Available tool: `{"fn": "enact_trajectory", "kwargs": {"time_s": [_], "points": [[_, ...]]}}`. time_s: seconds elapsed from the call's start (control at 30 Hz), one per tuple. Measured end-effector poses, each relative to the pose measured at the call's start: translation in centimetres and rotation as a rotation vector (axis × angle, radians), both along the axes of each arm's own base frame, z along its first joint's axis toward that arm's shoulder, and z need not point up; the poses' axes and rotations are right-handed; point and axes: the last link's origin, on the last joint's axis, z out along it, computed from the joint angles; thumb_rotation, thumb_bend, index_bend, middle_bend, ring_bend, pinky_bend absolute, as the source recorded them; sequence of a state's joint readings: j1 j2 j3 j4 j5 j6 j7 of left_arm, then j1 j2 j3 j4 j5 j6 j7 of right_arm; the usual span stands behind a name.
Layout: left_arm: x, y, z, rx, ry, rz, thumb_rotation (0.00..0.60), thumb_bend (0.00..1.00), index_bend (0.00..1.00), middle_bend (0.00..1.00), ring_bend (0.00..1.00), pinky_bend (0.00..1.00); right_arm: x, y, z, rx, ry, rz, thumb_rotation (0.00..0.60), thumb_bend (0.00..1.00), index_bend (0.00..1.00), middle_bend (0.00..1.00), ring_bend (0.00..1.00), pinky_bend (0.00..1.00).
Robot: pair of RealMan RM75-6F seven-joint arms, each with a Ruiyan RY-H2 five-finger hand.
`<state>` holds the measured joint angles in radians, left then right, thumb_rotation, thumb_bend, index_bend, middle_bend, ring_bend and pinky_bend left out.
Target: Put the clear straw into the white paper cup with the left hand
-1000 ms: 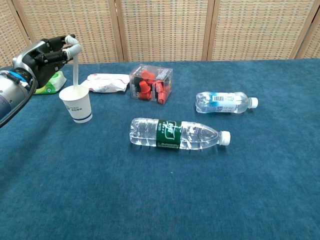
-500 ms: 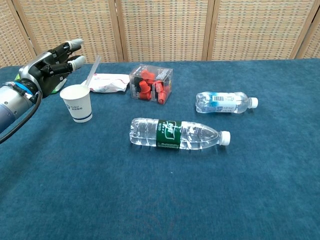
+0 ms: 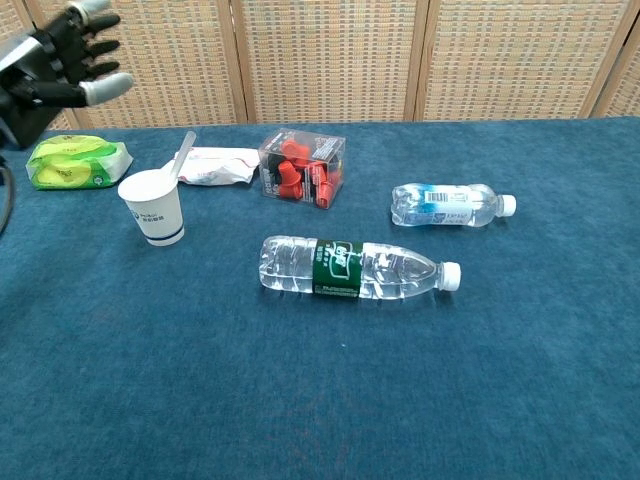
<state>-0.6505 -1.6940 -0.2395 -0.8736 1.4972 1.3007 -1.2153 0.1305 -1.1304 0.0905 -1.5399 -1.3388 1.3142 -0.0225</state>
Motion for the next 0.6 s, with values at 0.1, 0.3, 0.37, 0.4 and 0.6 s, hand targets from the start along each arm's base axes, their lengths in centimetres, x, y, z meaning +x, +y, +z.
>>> {"fn": "enact_trajectory", "kwargs": {"time_s": [0.1,0.3,0.37,0.4,0.6], "points": [[-0.4,-0.9,2.0,0.047,0.110,-0.014,0.600,0.10,0.00,0.00,0.00,0.00,0.2,0.2,0.1,-0.003,-0.002,0.010,0.600,0.00,0.00,0.00,0.00,0.00],[-2.3,-3.9,6.2,0.125,0.425,0.015,0.600,0.09,0.00,0.00,0.00,0.00,0.7,0.6,0.2,-0.010,-0.003,0.034,0.600,0.00,0.00,0.00,0.00,0.00],[-3.1,-5.4,7.5,0.139,0.543,0.044,0.600,0.09,0.00,0.00,0.00,0.00,0.8,0.7,0.3,-0.013,-0.002,0.039,0.600,0.00,0.00,0.00,0.00,0.00],[-3.4,-6.1,8.0,0.141,0.590,0.060,0.600,0.09,0.00,0.00,0.00,0.00,0.9,0.7,0.3,-0.016,0.000,0.043,0.600,0.00,0.00,0.00,0.00,0.00],[-6.5,-12.3,10.3,0.107,0.882,0.202,0.600,0.09,0.00,0.00,0.00,0.00,1.6,1.0,0.7,-0.046,0.004,0.083,0.600,0.00,0.00,0.00,0.00,0.00]]}}
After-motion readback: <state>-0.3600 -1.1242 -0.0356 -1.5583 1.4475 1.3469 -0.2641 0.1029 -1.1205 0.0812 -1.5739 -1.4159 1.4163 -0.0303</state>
